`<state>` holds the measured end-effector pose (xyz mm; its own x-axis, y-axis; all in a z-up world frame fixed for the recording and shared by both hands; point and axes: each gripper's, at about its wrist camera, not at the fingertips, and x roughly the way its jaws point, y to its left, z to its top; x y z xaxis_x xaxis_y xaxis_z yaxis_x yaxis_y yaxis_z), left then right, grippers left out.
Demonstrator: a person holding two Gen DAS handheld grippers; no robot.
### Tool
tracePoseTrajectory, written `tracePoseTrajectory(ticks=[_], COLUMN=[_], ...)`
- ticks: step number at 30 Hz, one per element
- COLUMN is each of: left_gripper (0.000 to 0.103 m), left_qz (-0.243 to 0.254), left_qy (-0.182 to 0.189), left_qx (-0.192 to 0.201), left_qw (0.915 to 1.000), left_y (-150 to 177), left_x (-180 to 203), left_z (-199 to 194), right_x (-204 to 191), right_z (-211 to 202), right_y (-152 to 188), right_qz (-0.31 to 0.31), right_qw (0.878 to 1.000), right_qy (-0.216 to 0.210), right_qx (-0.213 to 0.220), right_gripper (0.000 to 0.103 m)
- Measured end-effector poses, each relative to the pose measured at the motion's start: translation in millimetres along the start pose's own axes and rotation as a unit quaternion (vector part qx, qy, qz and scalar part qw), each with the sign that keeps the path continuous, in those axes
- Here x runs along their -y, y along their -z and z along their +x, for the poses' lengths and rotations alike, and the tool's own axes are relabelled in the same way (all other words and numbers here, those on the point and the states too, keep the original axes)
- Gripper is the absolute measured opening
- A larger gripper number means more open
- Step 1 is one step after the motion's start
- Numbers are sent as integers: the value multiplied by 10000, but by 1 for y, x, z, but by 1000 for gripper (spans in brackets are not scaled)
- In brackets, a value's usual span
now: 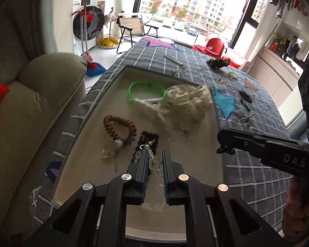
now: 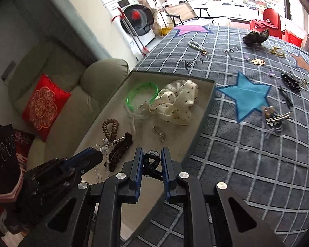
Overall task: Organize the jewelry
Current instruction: 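Carry both items into the box while the right gripper releases the black claw clip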
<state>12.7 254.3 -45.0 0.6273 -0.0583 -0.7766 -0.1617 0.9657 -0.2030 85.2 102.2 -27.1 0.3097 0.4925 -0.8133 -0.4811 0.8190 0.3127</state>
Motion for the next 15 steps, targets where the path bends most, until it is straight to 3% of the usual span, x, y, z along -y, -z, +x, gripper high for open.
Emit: tracePoseTrajectory(ticks=[15], left_gripper=[15], left_qz=[-66], left_qy=[-318], left_qx=[-305], left_qw=[9990], left_y=[17], left_x=[-22], left_z=[24], right_x=[-12], right_z=[65], right_y=[4], right_qz=[-155], right_qw=[9972], right_qy=[270], right_qx=[-687], right_gripper=[19])
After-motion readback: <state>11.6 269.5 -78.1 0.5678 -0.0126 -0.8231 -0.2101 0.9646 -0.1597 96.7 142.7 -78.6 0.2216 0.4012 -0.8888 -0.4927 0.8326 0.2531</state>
